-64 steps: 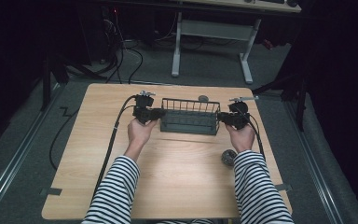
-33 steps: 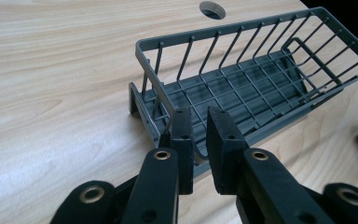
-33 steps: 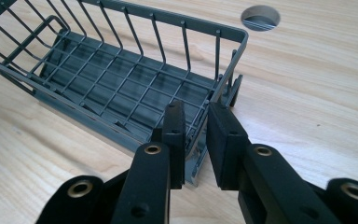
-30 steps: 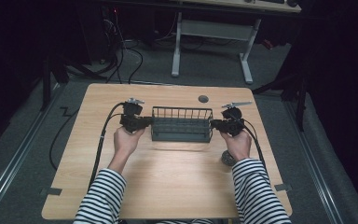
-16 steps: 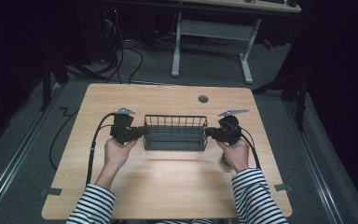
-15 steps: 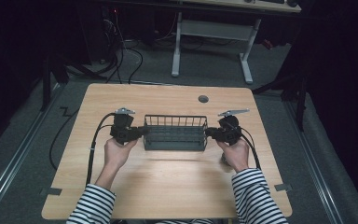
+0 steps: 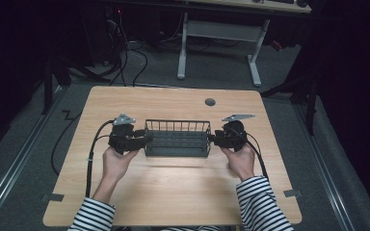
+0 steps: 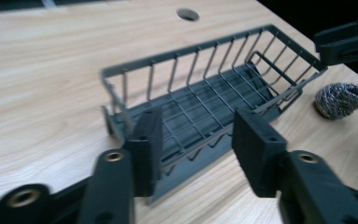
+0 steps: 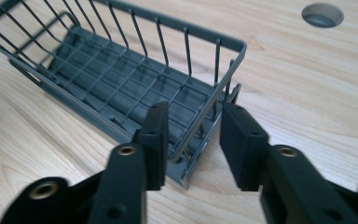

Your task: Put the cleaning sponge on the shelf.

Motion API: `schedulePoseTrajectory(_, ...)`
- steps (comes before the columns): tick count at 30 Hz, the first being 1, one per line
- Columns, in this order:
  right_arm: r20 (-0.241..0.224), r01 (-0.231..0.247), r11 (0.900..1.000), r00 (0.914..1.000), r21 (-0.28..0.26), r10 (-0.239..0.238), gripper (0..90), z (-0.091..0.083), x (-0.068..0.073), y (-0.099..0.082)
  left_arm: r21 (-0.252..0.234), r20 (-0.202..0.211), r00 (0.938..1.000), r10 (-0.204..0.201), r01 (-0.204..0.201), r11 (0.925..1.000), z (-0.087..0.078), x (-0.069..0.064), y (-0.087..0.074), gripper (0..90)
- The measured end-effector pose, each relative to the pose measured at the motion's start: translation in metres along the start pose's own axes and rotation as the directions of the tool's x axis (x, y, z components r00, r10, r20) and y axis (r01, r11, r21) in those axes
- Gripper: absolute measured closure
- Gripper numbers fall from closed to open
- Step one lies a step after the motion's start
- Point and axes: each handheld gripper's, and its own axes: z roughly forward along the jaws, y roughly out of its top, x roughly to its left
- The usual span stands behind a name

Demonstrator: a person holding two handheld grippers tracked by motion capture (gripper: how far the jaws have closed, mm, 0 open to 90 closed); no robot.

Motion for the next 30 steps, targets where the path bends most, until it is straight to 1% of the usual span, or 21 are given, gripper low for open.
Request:
schedulePoseTrajectory(1, 0.000, 0.000, 1.0000, 1.0000, 0.000, 0.000, 56.2, 0.000, 0.000, 0.000, -0.014, -0.005, 1.0000, -0.002, 0.002, 0.9999, -0.004, 0.002, -0.002, 51.4)
schedulePoseTrajectory(2, 0.014, 0.008, 0.9998, 0.9999, -0.018, -0.008, 52.3, -0.005, 0.000, 0.000, -0.025, -0.013, 0.9999, -0.004, 0.004, 0.9997, -0.008, 0.003, -0.004, 46.1)
schedulePoseTrajectory(3, 0.014, 0.008, 0.9998, 0.9999, -0.018, -0.008, 52.3, -0.005, 0.000, 0.000, -0.035, -0.027, 0.9996, 0.000, -0.001, 0.9994, -0.012, 0.005, -0.006, 46.1)
schedulePoseTrajectory(4, 0.024, 0.012, 0.9996, 0.9996, -0.023, -0.012, 50.6, -0.007, 0.001, 0.000, -0.042, -0.044, 0.9990, 0.007, -0.009, 0.9991, -0.017, 0.006, -0.009, 43.6)
schedulePoseTrajectory(6, 0.042, 0.028, 0.9989, 0.9988, -0.038, -0.026, 48.1, -0.012, 0.003, -0.002, -0.048, -0.078, 0.9967, 0.024, -0.028, 0.9984, -0.025, 0.010, -0.016, 39.2)
schedulePoseTrajectory(8, 0.054, 0.034, 0.9974, 0.9980, -0.063, -0.031, 46.1, -0.017, 0.002, -0.005, -0.055, -0.092, 0.9955, 0.025, -0.030, 0.9980, -0.032, 0.015, -0.024, 36.3)
schedulePoseTrajectory(9, 0.053, 0.024, 0.9977, 0.9984, -0.064, -0.021, 43.2, -0.020, 0.000, -0.011, -0.057, -0.106, 0.9941, 0.022, -0.028, 0.9980, -0.037, 0.019, -0.032, 34.1)
schedulePoseTrajectory(10, 0.053, 0.024, 0.9977, 0.9984, -0.064, -0.021, 43.2, -0.020, 0.000, -0.011, -0.057, -0.106, 0.9941, 0.022, -0.028, 0.9980, -0.037, 0.019, -0.032, 33.2)
schedulePoseTrajectory(11, 0.060, 0.025, 0.9973, 0.9980, -0.069, -0.021, 42.8, -0.022, -0.001, -0.013, -0.053, -0.115, 0.9932, 0.020, -0.026, 0.9983, -0.039, 0.022, -0.037, 33.2)
schedulePoseTrajectory(12, 0.060, 0.011, 0.9958, 0.9982, -0.090, -0.005, 41.2, -0.027, -0.003, -0.020, -0.048, -0.126, 0.9919, 0.019, -0.026, 0.9985, -0.040, 0.024, -0.042, 31.6)
schedulePoseTrajectory(13, 0.060, 0.011, 0.9958, 0.9982, -0.090, -0.005, 41.2, -0.027, -0.003, -0.020, -0.042, -0.135, 0.9906, 0.020, -0.026, 0.9988, -0.042, 0.027, -0.047, 31.6)
schedulePoseTrajectory(15, 0.085, 0.026, 0.9954, 0.9962, -0.092, -0.018, 39.4, -0.031, -0.005, -0.025, -0.030, -0.154, 0.9879, 0.022, -0.026, 0.9992, -0.043, 0.031, -0.057, 30.1)
schedulePoseTrajectory(16, 0.091, 0.015, 0.9935, 0.9958, -0.112, -0.005, 38.4, -0.037, -0.007, -0.032, -0.011, -0.177, 0.9839, 0.024, -0.027, 0.9996, -0.043, 0.036, -0.068, 29.1)
schedulePoseTrajectory(17, 0.097, 0.012, 0.9933, 0.9953, -0.115, -0.001, 37.4, -0.039, -0.009, -0.035, 0.000, -0.184, 0.9827, 0.020, -0.021, 0.9998, -0.042, 0.038, -0.073, 28.4)
schedulePoseTrajectory(18, 0.108, 0.013, 0.9933, 0.9942, -0.114, -0.001, 36.8, -0.041, -0.010, -0.038, 0.005, -0.194, 0.9809, 0.012, -0.011, 0.9999, -0.041, 0.041, -0.078, 27.7)
schedulePoseTrajectory(20, 0.110, 0.002, 0.9921, 0.9939, -0.125, 0.012, 35.8, -0.044, -0.014, -0.045, 0.011, -0.212, 0.9772, -0.006, 0.008, 0.9999, -0.039, 0.046, -0.089, 26.9)
schedulePoseTrajectory(21, 0.110, 0.002, 0.9921, 0.9939, -0.125, 0.012, 35.8, -0.044, -0.014, -0.045, 0.011, -0.212, 0.9772, -0.006, 0.008, 0.9999, -0.039, 0.046, -0.089, 26.5)
schedulePoseTrajectory(23, 0.119, -0.014, 0.9907, 0.9924, -0.136, 0.030, 34.0, -0.050, -0.019, -0.056, 0.013, -0.232, 0.9721, -0.034, 0.038, 0.9992, -0.036, 0.052, -0.103, 26.1)
schedulePoseTrajectory(25, 0.121, -0.014, 0.9893, 0.9922, -0.145, 0.032, 33.6, -0.051, -0.021, -0.060, 0.018, -0.235, 0.9712, -0.038, 0.043, 0.9989, -0.034, 0.053, -0.107, 25.8)
schedulePoseTrajectory(28, 0.137, -0.016, 0.9884, 0.9899, -0.151, 0.037, 31.1, -0.054, -0.023, -0.071, 0.042, -0.270, 0.9624, -0.031, 0.044, 0.9981, -0.028, 0.054, -0.118, 25.6)
schedulePoseTrajectory(30, 0.146, -0.028, 0.9882, 0.9880, -0.151, 0.050, 28.4, -0.055, -0.028, -0.082, 0.049, -0.283, 0.9584, -0.037, 0.053, 0.9974, -0.024, 0.055, -0.124, 25.4)
